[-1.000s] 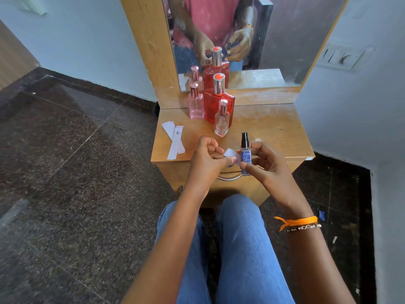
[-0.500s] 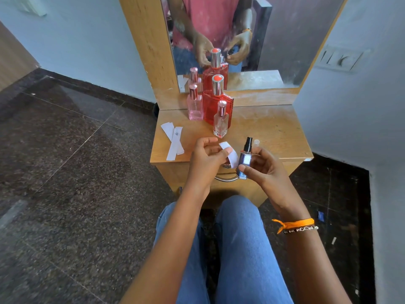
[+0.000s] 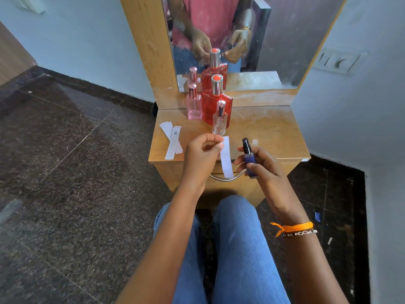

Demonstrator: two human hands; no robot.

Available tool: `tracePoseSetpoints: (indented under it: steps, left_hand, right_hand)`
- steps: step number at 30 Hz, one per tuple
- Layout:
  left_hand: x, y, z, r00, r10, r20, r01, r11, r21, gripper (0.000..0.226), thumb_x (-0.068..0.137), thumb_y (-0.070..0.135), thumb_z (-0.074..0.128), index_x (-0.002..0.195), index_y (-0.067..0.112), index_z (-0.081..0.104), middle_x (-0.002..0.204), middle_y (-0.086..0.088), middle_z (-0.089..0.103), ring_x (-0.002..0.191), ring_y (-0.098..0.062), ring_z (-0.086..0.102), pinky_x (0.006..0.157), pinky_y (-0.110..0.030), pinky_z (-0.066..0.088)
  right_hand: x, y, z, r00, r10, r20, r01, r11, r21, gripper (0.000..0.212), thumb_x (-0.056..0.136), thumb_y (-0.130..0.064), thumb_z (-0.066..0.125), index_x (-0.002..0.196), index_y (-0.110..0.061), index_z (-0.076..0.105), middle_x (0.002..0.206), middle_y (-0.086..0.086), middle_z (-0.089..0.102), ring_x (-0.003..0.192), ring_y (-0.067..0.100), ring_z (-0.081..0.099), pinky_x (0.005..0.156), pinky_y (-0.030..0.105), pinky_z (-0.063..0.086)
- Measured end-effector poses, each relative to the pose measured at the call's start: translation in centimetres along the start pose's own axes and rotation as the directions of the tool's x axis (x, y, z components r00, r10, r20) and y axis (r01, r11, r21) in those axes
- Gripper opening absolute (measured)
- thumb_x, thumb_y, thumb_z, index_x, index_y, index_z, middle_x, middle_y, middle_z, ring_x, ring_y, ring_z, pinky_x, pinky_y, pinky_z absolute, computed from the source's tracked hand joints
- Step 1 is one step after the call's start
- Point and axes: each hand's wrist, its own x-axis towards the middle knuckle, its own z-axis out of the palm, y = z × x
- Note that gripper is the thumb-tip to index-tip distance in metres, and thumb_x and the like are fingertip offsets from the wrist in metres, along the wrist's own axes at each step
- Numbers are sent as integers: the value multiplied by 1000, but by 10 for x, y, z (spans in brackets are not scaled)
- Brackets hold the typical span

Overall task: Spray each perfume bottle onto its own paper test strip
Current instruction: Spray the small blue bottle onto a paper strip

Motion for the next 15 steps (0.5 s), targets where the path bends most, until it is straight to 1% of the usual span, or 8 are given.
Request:
tracePoseSetpoints:
  steps: [2,3,6,8,10,11,13,15]
  left_hand:
    - [-2,2,-2,1000,11,22,-12,999,49,21,86,9,62,89,29,65,91,12,67,88,1,62,69,-11,50]
    - [-2,4,-3,1000,11,29,-13,998,66,21,86,9,63,89,30,65,89,14,67,86,4,62,67,-9,50]
    - [-4,7,-3,999,-12,41,7,995,104,23,84,12,66,101,27,62,86,11,68,83,3,63,66,-10,46]
    - [-5,9,-3,998,-37,48,32,994,107,30,83,14,68,110,25,59,83,8,70,82,0,63,68,-13,45]
    - [-6,10,-4,996,-65,60,59,994,95,34,82,13,68,113,23,58,81,6,70,81,-1,64,72,-18,48]
    - [-7,11,-4,994,-79,69,73,993,90,35,82,13,68,114,23,57,80,6,69,81,-1,64,74,-21,50]
    - [-8,11,-4,990,-109,85,103,992,73,34,82,11,68,112,23,58,78,6,68,81,-2,63,78,-26,52]
    - [-8,11,-5,985,-142,96,137,989,52,32,82,11,68,109,26,58,78,6,68,82,-2,62,80,-27,51]
  right_hand:
    - [0,-1,0,1000,-15,4,15,1000,-9,26,95,-1,43,115,-10,58,88,-4,68,79,7,59,69,15,43]
    - [0,-2,0,1000,-19,4,19,1000,-2,25,96,-1,43,115,-9,57,89,-1,67,78,8,59,68,15,44]
    - [-1,-4,3,999,-23,-32,23,1000,3,27,94,-2,50,118,-13,55,90,7,65,71,11,60,65,19,50]
    - [0,-4,5,996,-40,-78,35,998,-61,37,91,-1,57,122,-20,52,89,8,62,63,6,58,59,19,50]
    - [1,-3,6,992,-89,-91,71,981,-182,46,90,0,56,125,-28,49,88,9,57,60,0,54,55,17,48]
    - [2,-2,7,989,-121,-90,96,965,-244,48,89,1,55,126,-30,48,86,8,56,60,0,52,55,17,47]
    - [3,-1,9,976,-196,-94,155,932,-329,52,86,4,53,125,-31,49,84,-2,55,59,1,49,57,14,43]
    - [2,1,11,963,-255,-84,205,901,-383,54,84,6,52,125,-29,48,94,-15,56,62,1,48,58,10,40]
